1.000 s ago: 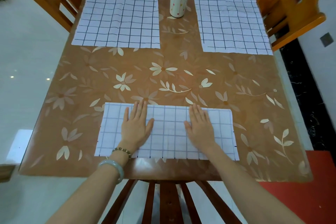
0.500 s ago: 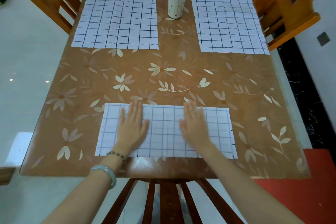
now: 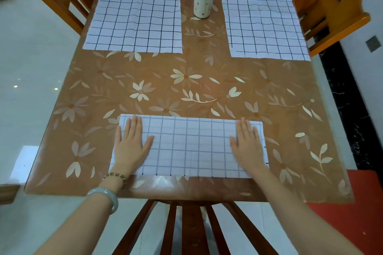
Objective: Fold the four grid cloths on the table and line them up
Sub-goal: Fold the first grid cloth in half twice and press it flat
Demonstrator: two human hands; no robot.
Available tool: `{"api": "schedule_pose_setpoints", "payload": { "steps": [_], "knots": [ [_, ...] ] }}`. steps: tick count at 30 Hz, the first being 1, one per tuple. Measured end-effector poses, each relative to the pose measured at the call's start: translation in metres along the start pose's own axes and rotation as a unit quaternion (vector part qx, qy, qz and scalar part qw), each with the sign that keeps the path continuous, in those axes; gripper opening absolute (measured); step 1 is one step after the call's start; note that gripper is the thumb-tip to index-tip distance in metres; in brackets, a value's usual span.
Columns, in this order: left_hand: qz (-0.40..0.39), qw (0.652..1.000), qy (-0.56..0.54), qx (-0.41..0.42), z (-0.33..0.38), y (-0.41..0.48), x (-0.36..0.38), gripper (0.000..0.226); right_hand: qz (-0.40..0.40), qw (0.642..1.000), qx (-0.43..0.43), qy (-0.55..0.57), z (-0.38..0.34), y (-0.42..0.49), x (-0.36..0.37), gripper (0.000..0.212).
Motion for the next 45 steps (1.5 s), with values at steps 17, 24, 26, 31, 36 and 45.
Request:
{"api": "schedule_pose_setpoints", "payload": {
  "steps": [17,24,26,31,36,45],
  "knots": [
    [0.018,0.941,-0.158,-0.298,-0.027,-0.016,-0.043,0.073,-0.042,0.974,-0.164,0.154,-0.123,-0.011,-0.033,0.049],
    [-0.048,0.916,-0.24,-0.317,-0.03,-0.011,-0.048,0.056,-0.129,0.97,-0.102,0.181,-0.121,-0.008,-0.022,0.068],
    [-0.047,0.914,-0.293,-0.278,-0.03,-0.01,-0.051,0.036,-0.155,0.965,-0.079,0.194,-0.118,-0.008,-0.023,0.076],
    [-0.02,0.912,-0.354,-0.204,-0.034,-0.019,-0.073,0.012,-0.169,0.974,-0.078,0.132,-0.112,-0.006,-0.023,0.085],
    [-0.011,0.921,-0.333,-0.203,-0.046,-0.022,-0.103,0.023,-0.188,0.97,-0.095,0.118,-0.133,-0.006,-0.023,0.094],
    [0.019,0.928,-0.352,-0.119,-0.011,-0.034,-0.167,0.003,-0.221,0.967,-0.079,0.104,-0.148,0.001,-0.02,0.114]
  ]
}}
Point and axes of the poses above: each hand's wrist, its own y-axis towards the middle knuckle, its own x-axis out of the palm, z = x × y, the point moved 4 cm from there along y, towards the middle knuckle, and after that the axes turned 1 degree about z, right-handed, at the moved point
